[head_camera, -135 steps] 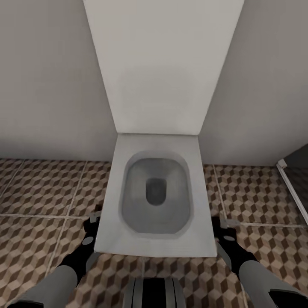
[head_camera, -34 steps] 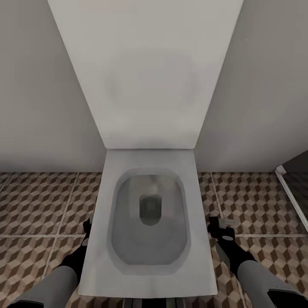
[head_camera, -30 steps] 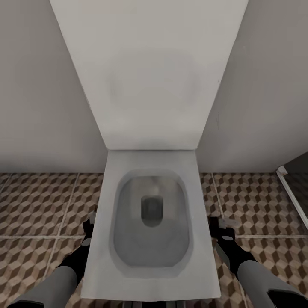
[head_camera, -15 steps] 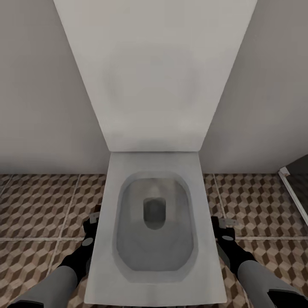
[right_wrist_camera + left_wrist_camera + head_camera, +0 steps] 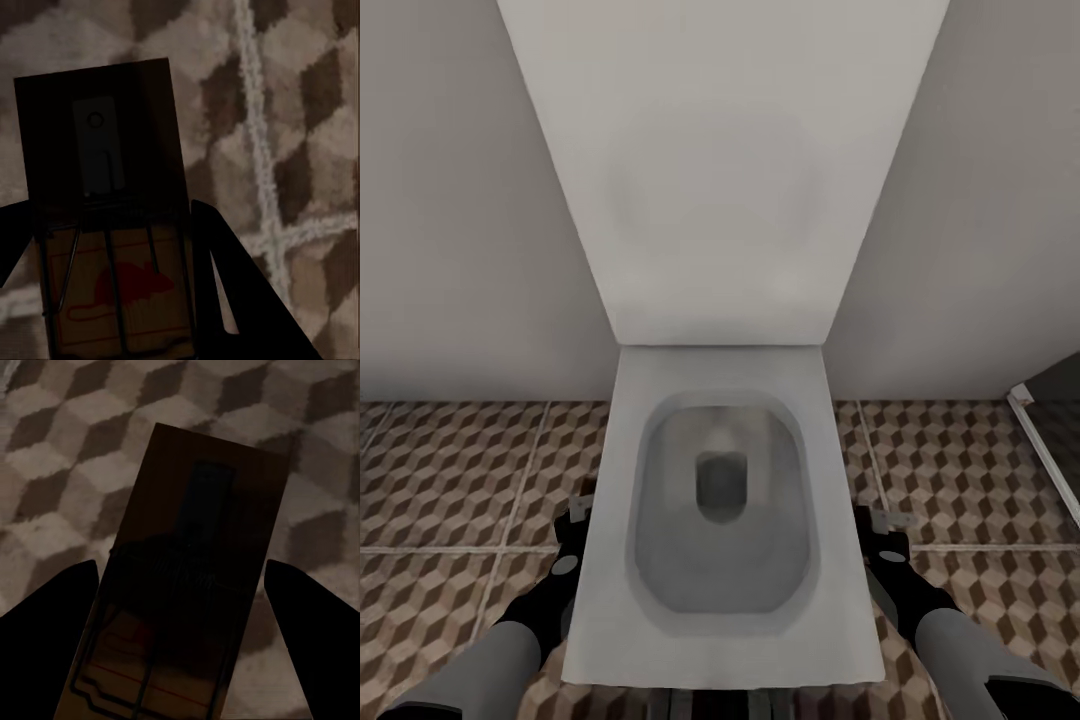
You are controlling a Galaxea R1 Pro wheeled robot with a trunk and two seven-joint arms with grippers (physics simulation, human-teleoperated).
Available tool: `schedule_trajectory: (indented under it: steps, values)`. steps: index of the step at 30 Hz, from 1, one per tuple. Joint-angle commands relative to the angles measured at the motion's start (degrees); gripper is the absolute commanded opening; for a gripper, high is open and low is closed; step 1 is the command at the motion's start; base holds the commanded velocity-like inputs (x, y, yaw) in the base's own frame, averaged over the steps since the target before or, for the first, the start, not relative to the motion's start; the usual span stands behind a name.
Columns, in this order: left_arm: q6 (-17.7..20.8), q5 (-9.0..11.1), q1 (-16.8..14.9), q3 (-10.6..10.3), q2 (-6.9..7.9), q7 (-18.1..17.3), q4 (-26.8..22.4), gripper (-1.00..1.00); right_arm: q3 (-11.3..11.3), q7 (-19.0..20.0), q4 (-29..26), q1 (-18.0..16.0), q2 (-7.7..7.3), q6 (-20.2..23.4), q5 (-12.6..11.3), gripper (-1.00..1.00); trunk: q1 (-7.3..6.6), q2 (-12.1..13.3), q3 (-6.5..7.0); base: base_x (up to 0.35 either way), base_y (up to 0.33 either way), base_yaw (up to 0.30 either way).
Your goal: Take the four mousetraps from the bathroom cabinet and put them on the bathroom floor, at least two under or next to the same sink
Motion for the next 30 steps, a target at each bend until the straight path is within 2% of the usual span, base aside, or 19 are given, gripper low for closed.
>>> schedule_trajectory:
  steps: [1, 7, 22, 30]
  values:
    - [-0.19, 0.53, -0.03, -0.48, 0.06, 0.33, -0.01, -1.00, -0.33, 0.08, 0.03, -0.02, 0.05, -0.23, -0.05, -1.00, -0.04, -0.01, -0.03, -0.275, 0.000, 0.000]
    - [-0.18, 0.46, -0.04, -0.60, 0.08, 0.33, -0.50, -1.00, -0.33, 0.08, 0.03, -0.02, 0.03, -0.24, -0.05, -1.00, -0.04, -0.01, -0.03, -0.160, 0.000, 0.000]
    - [-0.19, 0.44, -0.03, -0.62, 0.14, 0.33, -0.66, -1.00, -0.39, 0.08, 0.03, -0.02, 0.05, -0.19, -0.05, -1.00, -0.04, -0.01, -0.03, -0.012, 0.000, 0.000]
    - [-0.19, 0.44, -0.04, -0.62, 0.15, 0.33, -0.66, -1.00, -0.76, -1.81, -0.56, -0.02, 0.10, 0.05, -0.07, -1.00, -0.04, -0.01, -0.03, 0.000, 0.000, -0.128]
